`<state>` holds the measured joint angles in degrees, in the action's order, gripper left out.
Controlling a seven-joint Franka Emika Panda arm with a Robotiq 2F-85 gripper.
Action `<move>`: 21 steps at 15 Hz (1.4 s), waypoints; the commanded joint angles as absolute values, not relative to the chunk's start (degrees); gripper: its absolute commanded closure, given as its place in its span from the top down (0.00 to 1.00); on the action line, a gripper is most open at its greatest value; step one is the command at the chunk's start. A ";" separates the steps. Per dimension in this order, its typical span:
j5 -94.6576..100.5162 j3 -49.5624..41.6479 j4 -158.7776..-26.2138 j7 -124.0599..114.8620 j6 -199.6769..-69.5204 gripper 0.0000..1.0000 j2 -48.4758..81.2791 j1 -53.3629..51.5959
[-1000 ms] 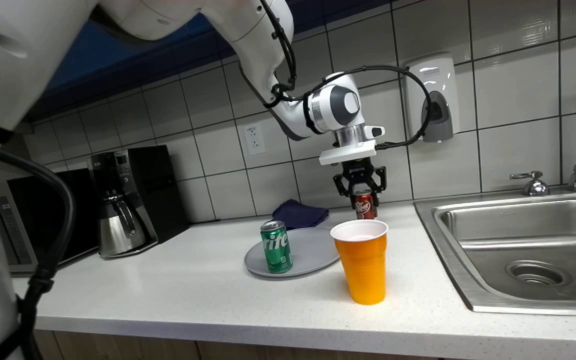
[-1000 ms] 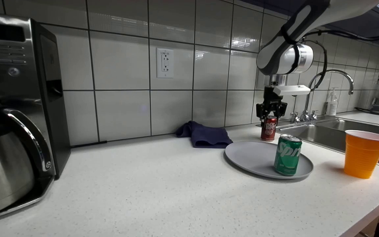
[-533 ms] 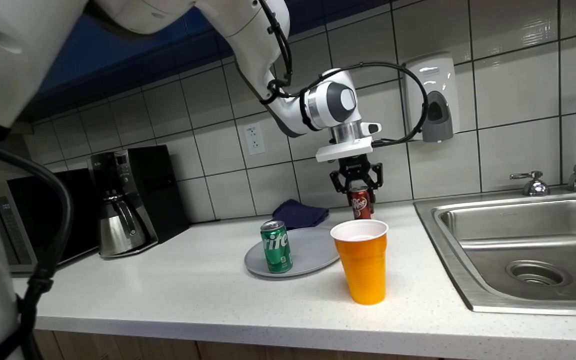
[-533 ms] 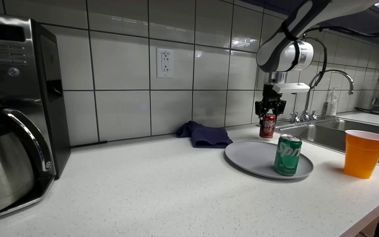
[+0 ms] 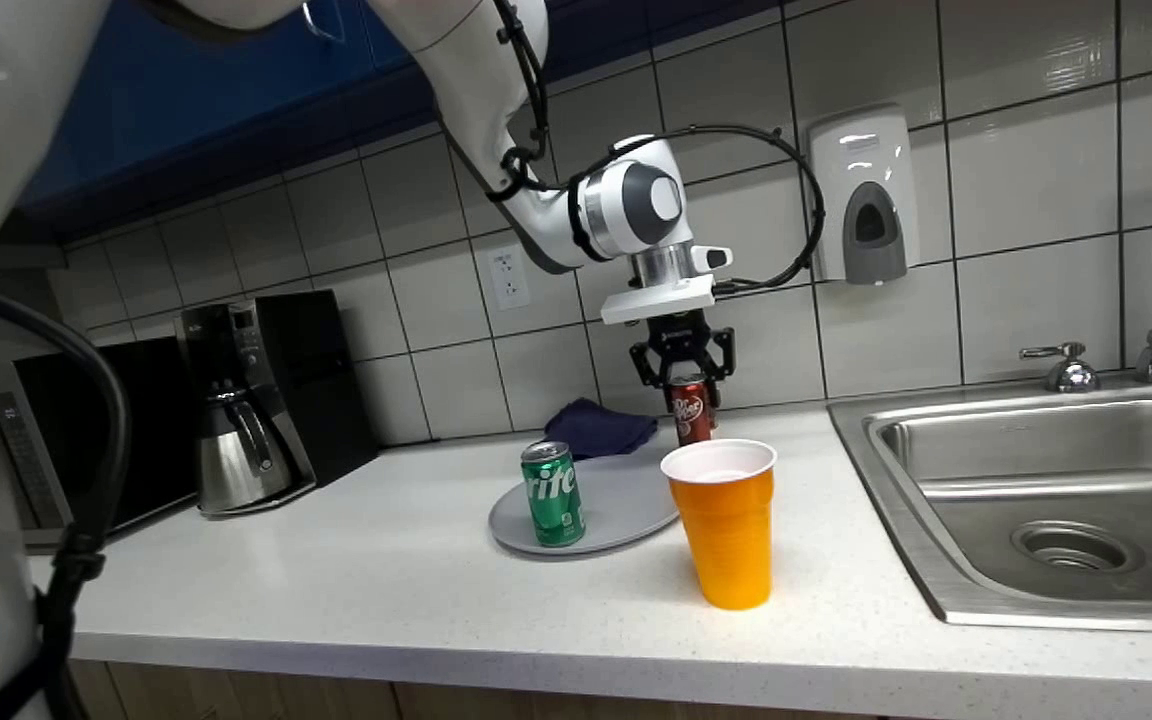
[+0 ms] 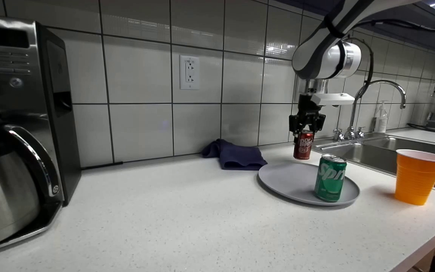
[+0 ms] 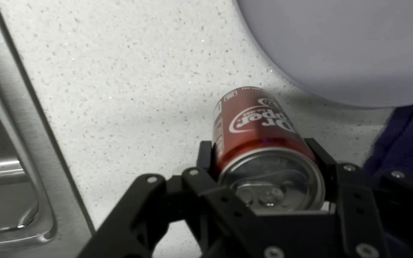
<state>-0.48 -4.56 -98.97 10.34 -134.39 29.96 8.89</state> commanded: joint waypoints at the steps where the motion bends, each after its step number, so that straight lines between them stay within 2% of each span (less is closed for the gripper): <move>1: 0.37 -3.95 -105.56 10.06 -137.13 0.38 24.05 8.05; 12: 0.62 -3.07 -115.68 10.59 -140.04 0.38 17.50 5.37; 21: 0.40 -2.35 -119.25 11.37 -139.67 0.38 17.22 5.08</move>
